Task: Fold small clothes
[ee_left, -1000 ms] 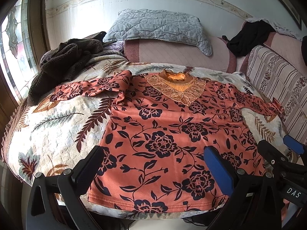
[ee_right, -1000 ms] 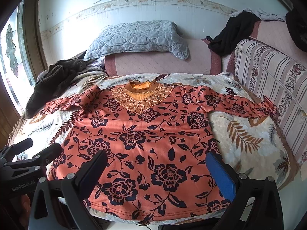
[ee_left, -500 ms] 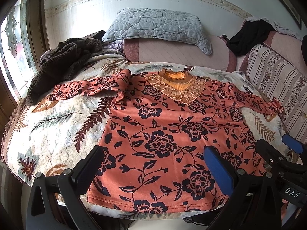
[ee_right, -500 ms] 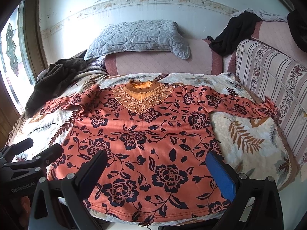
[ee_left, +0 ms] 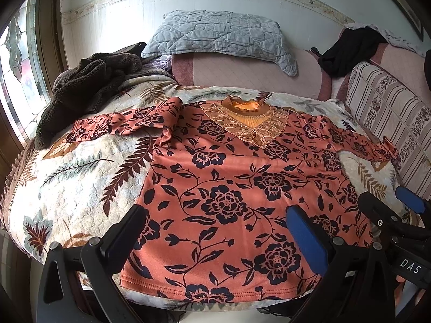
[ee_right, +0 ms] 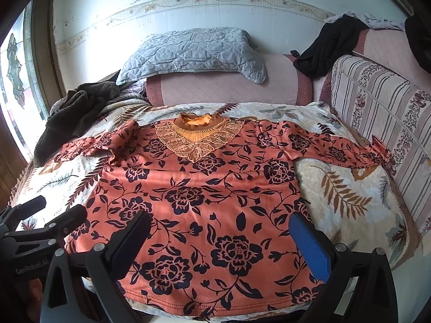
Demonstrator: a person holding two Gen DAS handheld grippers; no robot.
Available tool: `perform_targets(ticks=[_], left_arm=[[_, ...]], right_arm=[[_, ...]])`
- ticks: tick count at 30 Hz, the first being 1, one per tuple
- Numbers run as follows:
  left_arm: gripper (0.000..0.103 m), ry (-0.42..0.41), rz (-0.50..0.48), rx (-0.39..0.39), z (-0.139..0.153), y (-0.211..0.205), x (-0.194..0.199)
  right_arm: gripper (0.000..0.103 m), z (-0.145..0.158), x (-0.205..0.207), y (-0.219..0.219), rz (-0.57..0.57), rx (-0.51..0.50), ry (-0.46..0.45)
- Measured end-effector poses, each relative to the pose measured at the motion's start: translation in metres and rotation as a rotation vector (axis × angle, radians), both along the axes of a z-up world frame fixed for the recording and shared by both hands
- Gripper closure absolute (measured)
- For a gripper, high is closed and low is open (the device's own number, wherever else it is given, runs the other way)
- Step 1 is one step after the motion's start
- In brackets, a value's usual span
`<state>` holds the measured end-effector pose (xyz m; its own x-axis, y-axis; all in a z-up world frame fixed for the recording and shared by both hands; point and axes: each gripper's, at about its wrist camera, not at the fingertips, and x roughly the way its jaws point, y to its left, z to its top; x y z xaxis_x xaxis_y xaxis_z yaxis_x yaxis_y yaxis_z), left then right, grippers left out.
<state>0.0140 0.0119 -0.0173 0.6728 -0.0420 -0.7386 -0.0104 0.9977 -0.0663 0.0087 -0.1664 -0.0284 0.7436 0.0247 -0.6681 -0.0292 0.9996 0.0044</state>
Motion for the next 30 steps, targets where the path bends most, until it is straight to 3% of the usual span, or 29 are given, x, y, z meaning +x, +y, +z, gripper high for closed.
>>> perform_targets(ticks=[13, 18, 30], left_arm=[[0.000, 0.006, 0.002, -0.006, -0.006, 0.002, 0.012], [0.000, 0.039, 0.020, 0.000, -0.018, 0.007, 0.024], [0.000, 0.048, 0.000, 0.025, -0.025, -0.007, 0.038]], right_arm=[[0.000, -0.006, 0.012, -0.005, -0.007, 0.002, 0.016], [0.000, -0.014, 0.018, -0.023, -0.017, 0.064, 0.028], [0.000, -0.024, 0.032, -0.043, -0.049, 0.040, 0.042]])
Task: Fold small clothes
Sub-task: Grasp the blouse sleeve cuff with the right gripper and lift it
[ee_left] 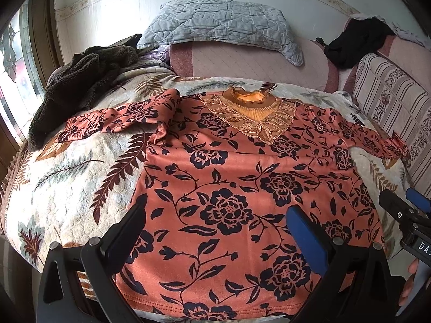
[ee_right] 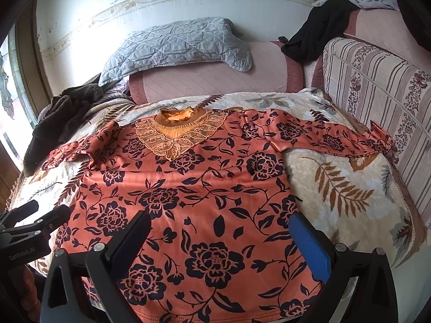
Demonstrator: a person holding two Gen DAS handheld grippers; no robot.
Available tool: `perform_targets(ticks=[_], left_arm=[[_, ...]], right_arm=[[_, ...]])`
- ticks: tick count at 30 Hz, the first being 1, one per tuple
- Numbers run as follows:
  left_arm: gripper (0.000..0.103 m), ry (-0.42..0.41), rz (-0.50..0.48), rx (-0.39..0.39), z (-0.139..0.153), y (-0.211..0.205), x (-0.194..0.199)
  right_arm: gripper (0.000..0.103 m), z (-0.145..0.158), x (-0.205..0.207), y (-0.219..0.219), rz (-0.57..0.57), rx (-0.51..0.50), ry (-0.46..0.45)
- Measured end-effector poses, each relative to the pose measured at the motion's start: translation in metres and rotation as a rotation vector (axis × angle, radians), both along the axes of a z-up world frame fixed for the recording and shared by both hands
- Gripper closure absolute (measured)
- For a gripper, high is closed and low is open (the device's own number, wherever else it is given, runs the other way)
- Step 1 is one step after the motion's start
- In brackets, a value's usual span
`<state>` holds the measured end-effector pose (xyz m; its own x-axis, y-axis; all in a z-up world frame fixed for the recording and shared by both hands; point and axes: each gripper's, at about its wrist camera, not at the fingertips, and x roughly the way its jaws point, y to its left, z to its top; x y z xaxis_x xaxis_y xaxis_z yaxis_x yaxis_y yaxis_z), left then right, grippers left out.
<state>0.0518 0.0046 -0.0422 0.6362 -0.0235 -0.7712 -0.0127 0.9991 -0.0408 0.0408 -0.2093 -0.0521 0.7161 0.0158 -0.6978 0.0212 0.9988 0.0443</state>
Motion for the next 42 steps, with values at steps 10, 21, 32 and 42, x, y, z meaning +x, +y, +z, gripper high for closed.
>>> perform_targets(ticks=[10, 21, 32, 42], left_arm=[[0.000, 0.057, -0.030, 0.055, -0.055, 0.005, 0.021], [0.000, 0.089, 0.010, 0.047, -0.118, 0.039, 0.030], [0.000, 0.054, -0.009, 0.025, -0.119, 0.043, 0.028], [0.000, 0.050, -0.016, -0.026, -0.116, 0.050, 0.028]], right_arm=[[0.000, -0.016, 0.032, -0.107, -0.032, 0.306, -0.044], [0.016, -0.083, 0.115, -0.402, -0.627, 0.746, -0.132], [0.030, -0.111, 0.195, -0.451, -0.762, 0.753, -0.072], [0.097, -0.006, 0.262, -0.346, -0.502, 0.347, -0.157]])
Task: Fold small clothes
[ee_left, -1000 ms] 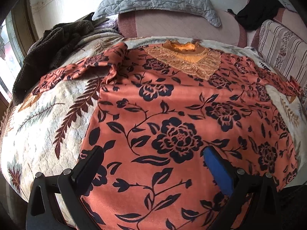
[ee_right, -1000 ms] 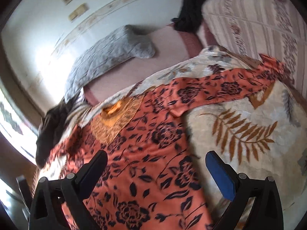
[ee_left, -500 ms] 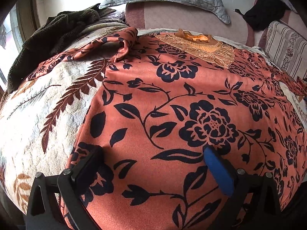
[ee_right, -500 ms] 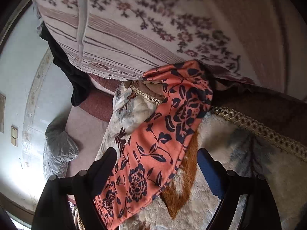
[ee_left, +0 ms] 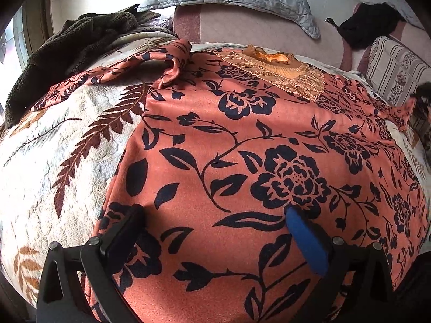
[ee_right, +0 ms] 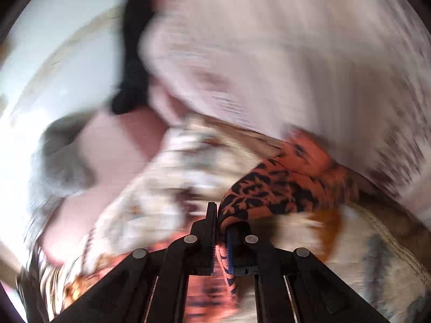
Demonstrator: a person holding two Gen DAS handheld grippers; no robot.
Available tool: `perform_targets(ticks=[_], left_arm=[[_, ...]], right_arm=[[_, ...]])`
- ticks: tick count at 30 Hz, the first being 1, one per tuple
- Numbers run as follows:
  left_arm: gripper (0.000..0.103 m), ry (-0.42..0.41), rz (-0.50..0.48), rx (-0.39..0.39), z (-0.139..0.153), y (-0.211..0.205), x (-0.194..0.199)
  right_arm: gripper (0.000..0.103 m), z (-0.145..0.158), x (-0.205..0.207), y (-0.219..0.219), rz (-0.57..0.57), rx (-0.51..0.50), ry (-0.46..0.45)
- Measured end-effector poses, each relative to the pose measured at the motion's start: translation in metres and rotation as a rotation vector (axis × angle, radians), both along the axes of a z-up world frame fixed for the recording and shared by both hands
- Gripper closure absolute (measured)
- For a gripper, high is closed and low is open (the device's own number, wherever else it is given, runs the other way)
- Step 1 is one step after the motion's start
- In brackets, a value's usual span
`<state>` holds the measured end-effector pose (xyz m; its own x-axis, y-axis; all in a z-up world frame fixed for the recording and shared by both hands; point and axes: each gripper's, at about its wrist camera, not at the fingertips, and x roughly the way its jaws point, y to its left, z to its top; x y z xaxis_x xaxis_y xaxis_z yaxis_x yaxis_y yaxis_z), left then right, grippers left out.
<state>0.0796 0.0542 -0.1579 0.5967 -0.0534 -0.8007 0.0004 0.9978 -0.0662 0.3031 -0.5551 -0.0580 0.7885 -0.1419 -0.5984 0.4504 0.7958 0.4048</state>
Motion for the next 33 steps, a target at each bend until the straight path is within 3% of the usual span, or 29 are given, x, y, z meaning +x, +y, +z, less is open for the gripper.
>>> perform_targets(ticks=[4, 6, 8, 10, 11, 12, 14, 16, 21, 27, 30, 33], left_arm=[[0.000, 0.004, 0.017, -0.071, 0.004, 0.009, 0.001], [0.000, 0.006, 0.028, -0.106, 0.006, 0.013, 0.001], [0.000, 0.008, 0.041, -0.134, 0.008, 0.018, 0.001], [0.000, 0.011, 0.051, -0.159, 0.011, 0.023, -0.001], [0.000, 0.014, 0.054, -0.169, 0.012, 0.025, -0.002], [0.000, 0.020, 0.056, -0.177, 0.014, 0.028, -0.002], [0.000, 0.017, 0.061, -0.192, 0.022, 0.033, -0.004], [0.000, -0.007, 0.070, -0.228, 0.034, 0.040, -0.005], [0.000, -0.032, 0.065, -0.424, 0.062, 0.052, 0.028], [0.000, 0.020, 0.112, -0.536, 0.073, 0.043, 0.099], [0.000, -0.003, 0.056, -0.481, 0.085, 0.011, 0.126], [0.000, -0.026, -0.015, -0.317, 0.081, -0.025, 0.160]], right_arm=[[0.097, 0.056, 0.019, 0.148, 0.331, -0.040, -0.167], [0.097, 0.057, 0.013, 0.228, 0.496, -0.031, -0.205], [0.096, 0.035, 0.012, 0.301, 0.658, -0.007, -0.165], [0.079, -0.009, 0.014, 0.358, 0.748, -0.006, -0.077], [0.046, -0.034, 0.016, 0.380, 0.779, -0.026, -0.012], [0.029, -0.058, 0.016, 0.394, 0.806, -0.031, 0.060], [0.030, -0.091, 0.008, 0.395, 0.804, 0.032, 0.125], [0.029, -0.099, -0.006, 0.376, 0.776, 0.099, 0.094], [0.029, -0.081, -0.042, 0.352, 0.773, 0.086, 0.050], [0.029, -0.074, -0.081, 0.305, 0.754, 0.207, -0.016], [0.029, -0.072, -0.078, 0.278, 0.705, 0.335, -0.067], [0.029, -0.068, -0.068, 0.242, 0.627, 0.454, -0.097]])
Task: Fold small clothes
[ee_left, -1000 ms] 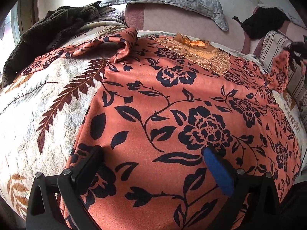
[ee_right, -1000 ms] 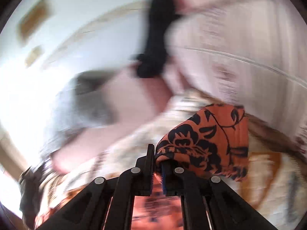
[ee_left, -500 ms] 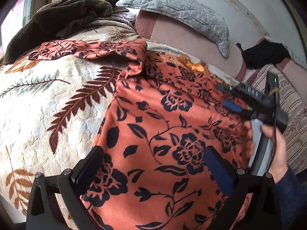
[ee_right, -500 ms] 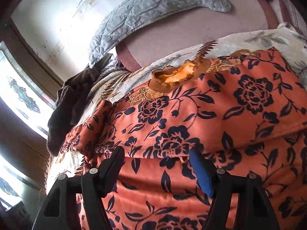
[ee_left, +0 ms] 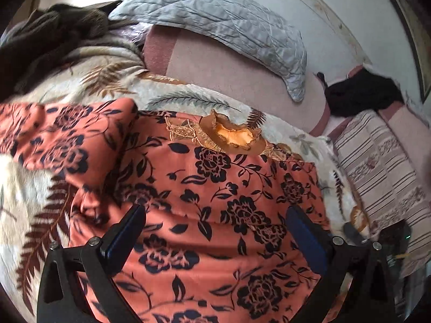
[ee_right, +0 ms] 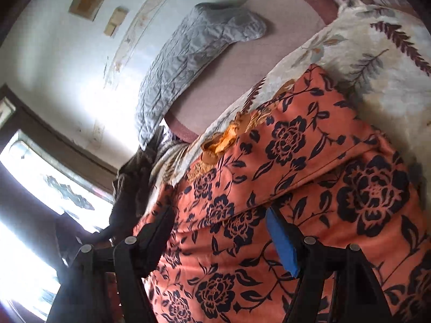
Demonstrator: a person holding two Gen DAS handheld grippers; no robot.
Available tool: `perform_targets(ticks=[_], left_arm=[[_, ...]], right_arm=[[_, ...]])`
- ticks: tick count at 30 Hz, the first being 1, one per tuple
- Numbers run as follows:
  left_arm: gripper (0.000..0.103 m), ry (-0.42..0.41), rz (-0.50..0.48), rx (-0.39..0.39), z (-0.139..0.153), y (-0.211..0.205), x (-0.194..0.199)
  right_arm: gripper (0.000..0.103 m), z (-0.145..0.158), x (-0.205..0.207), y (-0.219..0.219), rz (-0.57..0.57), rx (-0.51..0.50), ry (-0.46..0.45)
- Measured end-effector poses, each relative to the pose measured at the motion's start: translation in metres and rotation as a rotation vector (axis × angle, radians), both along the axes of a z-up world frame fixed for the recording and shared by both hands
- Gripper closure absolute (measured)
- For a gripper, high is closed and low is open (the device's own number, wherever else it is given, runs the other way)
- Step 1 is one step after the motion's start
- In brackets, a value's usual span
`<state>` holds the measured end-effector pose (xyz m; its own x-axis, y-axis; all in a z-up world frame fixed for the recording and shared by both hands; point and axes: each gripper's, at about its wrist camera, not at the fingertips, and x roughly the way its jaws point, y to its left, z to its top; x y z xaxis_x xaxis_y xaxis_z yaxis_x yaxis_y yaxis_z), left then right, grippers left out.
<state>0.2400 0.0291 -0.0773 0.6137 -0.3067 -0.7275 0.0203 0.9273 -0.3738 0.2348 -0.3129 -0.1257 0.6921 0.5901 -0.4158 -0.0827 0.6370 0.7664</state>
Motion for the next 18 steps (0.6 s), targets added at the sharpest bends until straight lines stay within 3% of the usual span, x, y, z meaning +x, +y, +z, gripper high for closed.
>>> perform_targets(ticks=[2, 5, 7, 10, 11, 12, 14, 16, 18], left_arm=[[0.000, 0.051, 0.023, 0.102, -0.023, -0.009, 0.025], [0.000, 0.215, 0.063, 0.183, -0.069, -0.005, 0.050], [0.001, 0.194, 0.042, 0.230, -0.074, -0.008, 0.048], [0.000, 0.179, 0.002, 0.308, -0.077, -0.017, 0.044], [0.000, 0.172, -0.002, 0.317, -0.079, -0.017, 0.043], [0.000, 0.164, -0.001, 0.323, -0.080, -0.017, 0.041], [0.000, 0.151, 0.001, 0.342, -0.082, -0.019, 0.040], [0.000, 0.148, 0.002, 0.349, -0.083, -0.021, 0.039], [0.000, 0.153, 0.001, 0.342, -0.082, -0.020, 0.040]], right_arm=[[0.029, 0.008, 0.010, -0.028, -0.054, 0.037, -0.008], [0.024, 0.009, 0.043, -0.068, -0.100, 0.031, 0.042], [0.024, 0.002, 0.072, -0.090, -0.133, -0.047, 0.109], [0.026, -0.027, 0.116, -0.106, -0.085, -0.107, 0.256], [0.035, -0.035, 0.127, -0.103, -0.038, -0.124, 0.283], [0.058, -0.039, 0.135, -0.097, -0.009, -0.179, 0.305], [0.084, -0.044, 0.141, -0.089, -0.018, -0.334, 0.330], [0.084, -0.042, 0.138, -0.094, -0.091, -0.337, 0.332], [0.078, -0.031, 0.131, -0.090, -0.176, -0.440, 0.313]])
